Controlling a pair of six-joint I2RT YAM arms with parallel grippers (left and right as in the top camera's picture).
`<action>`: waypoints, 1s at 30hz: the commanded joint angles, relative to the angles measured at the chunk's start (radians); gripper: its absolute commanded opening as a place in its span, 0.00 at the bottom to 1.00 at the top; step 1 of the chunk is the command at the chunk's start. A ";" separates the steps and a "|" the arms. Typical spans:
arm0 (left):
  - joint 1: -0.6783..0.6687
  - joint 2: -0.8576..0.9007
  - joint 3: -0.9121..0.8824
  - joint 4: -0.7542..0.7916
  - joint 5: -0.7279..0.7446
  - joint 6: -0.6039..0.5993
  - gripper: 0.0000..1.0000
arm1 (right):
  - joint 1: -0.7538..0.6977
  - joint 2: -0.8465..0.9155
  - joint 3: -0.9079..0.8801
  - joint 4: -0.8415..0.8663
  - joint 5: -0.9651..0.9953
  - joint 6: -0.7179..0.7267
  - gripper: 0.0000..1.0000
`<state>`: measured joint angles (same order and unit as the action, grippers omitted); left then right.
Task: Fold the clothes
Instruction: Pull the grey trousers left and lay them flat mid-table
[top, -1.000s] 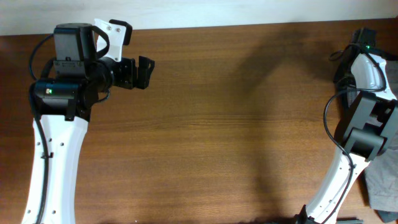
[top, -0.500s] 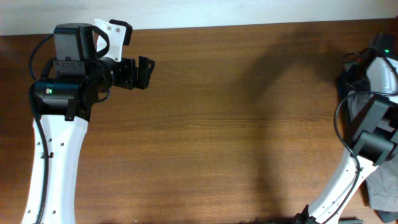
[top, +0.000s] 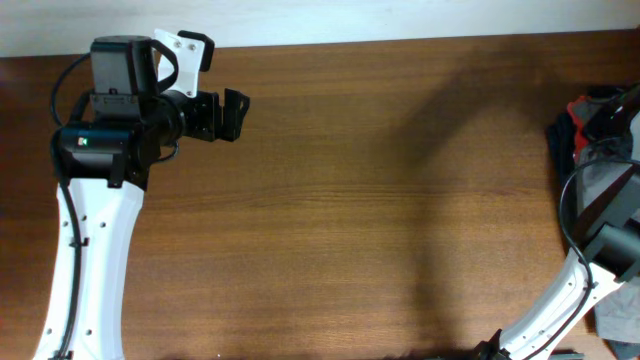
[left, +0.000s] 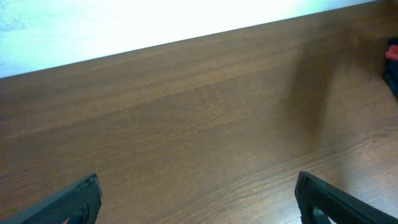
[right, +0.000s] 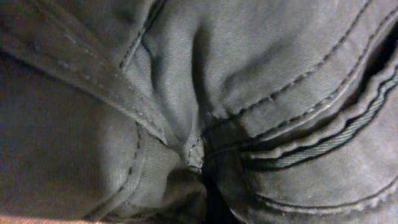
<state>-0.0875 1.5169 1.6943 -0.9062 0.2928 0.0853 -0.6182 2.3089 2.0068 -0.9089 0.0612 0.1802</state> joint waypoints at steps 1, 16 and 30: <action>-0.004 0.003 0.021 0.005 0.019 -0.013 0.99 | -0.021 -0.076 0.026 -0.001 0.016 -0.066 0.04; -0.004 0.003 0.021 0.005 0.019 -0.013 0.99 | -0.010 -0.171 0.040 -0.019 -0.323 -0.251 0.04; -0.001 -0.042 0.025 0.013 0.014 -0.013 0.99 | 0.254 -0.328 0.040 -0.156 -0.331 -0.237 0.04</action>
<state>-0.0875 1.5158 1.6943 -0.8967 0.2932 0.0853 -0.4679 2.0396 2.0144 -1.0523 -0.2119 -0.0570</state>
